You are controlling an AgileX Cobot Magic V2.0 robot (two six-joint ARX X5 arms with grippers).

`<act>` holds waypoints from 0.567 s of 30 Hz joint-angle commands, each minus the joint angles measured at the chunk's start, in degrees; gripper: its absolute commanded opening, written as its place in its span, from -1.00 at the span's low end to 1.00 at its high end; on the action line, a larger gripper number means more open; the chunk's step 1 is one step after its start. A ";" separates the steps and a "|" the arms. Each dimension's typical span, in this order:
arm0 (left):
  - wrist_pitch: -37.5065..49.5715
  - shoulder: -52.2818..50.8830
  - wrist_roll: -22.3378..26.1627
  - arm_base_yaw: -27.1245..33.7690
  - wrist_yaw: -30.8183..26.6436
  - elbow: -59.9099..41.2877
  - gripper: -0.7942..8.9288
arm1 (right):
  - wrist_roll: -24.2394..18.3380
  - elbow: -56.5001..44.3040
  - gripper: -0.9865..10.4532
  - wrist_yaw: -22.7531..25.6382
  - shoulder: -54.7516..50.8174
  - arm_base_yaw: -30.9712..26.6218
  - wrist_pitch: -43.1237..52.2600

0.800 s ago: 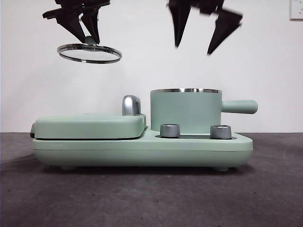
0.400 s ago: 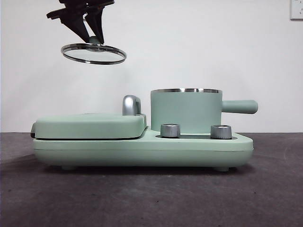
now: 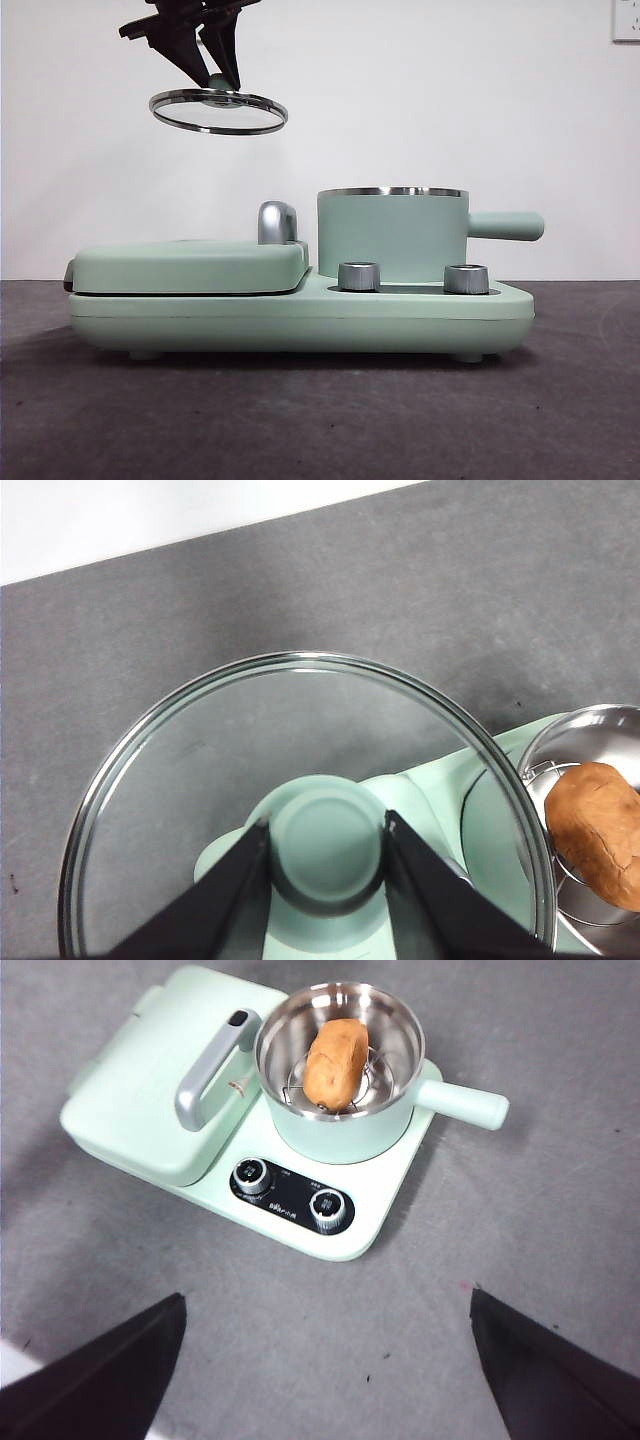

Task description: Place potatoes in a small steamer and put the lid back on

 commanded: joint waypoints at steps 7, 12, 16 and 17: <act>1.44 -0.22 -0.26 -1.92 0.07 1.49 -0.82 | 1.31 -11.04 -0.03 0.39 -20.68 0.26 -4.31; 1.46 -0.22 -0.28 -3.96 0.07 1.49 -0.82 | 2.91 -14.80 -0.03 0.09 -24.50 0.28 -4.31; 1.05 -0.22 -0.33 -6.64 0.07 1.49 -0.82 | 3.91 -15.98 -0.03 -0.02 -24.63 0.28 -4.28; 0.92 -0.22 -0.31 -7.34 0.07 1.49 -0.82 | 3.89 -16.11 -0.03 -0.02 -24.63 0.28 -4.31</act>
